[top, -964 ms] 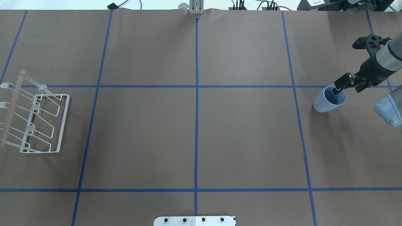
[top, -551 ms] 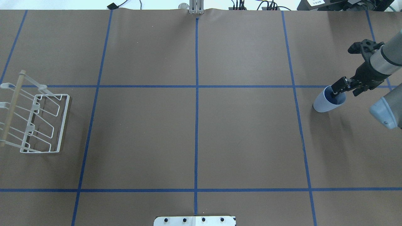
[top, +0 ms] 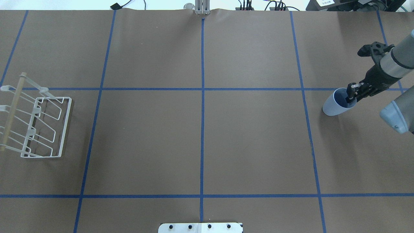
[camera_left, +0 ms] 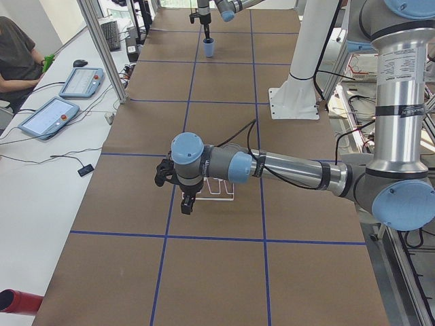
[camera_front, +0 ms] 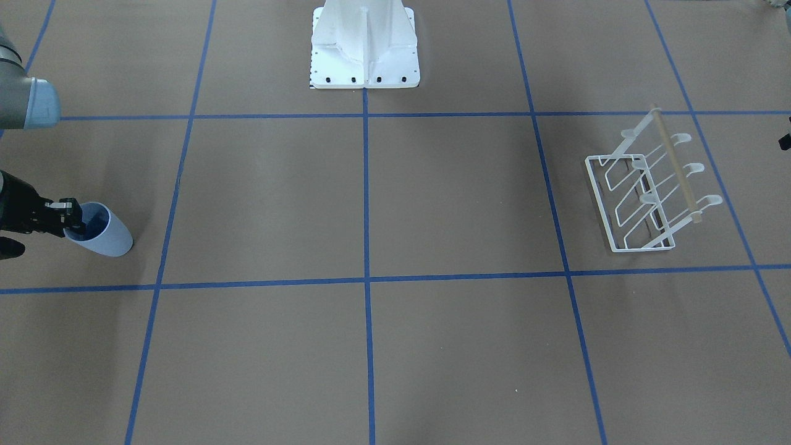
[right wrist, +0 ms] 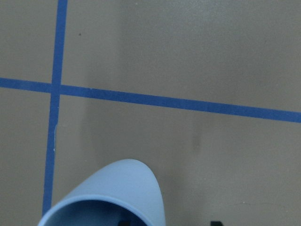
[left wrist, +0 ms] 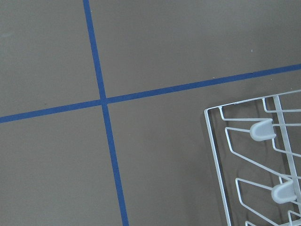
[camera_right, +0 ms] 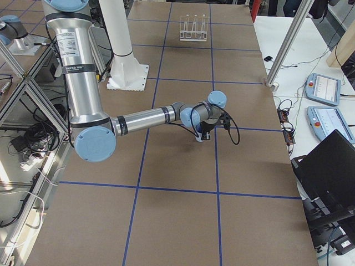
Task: Hang cup on cup holder
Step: 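Lift the cup with the right gripper and tip it sideways toward center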
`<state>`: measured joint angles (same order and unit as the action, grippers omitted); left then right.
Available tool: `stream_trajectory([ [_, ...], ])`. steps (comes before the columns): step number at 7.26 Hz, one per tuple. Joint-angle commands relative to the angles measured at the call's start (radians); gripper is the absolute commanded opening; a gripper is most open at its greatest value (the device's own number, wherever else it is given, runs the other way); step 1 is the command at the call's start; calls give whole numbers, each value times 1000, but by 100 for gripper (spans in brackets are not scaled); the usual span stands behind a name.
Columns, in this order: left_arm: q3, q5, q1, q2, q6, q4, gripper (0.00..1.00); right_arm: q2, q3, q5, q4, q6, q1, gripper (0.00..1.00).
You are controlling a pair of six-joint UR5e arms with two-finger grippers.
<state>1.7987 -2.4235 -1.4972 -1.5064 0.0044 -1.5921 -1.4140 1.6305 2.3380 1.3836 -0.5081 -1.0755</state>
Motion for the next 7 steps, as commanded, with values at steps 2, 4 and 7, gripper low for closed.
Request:
stream_trajectory([
  [2,5,0,2,-9,2,-2,99,3,76,15,6,-7,-9,0],
  [4,8,-2,8,-23,2,-3,99,4,106,63,9,-26,-32,0],
  [7,102,-14,23,-51,-285,-69,99,56,176,84,-1,-261,-32,0],
])
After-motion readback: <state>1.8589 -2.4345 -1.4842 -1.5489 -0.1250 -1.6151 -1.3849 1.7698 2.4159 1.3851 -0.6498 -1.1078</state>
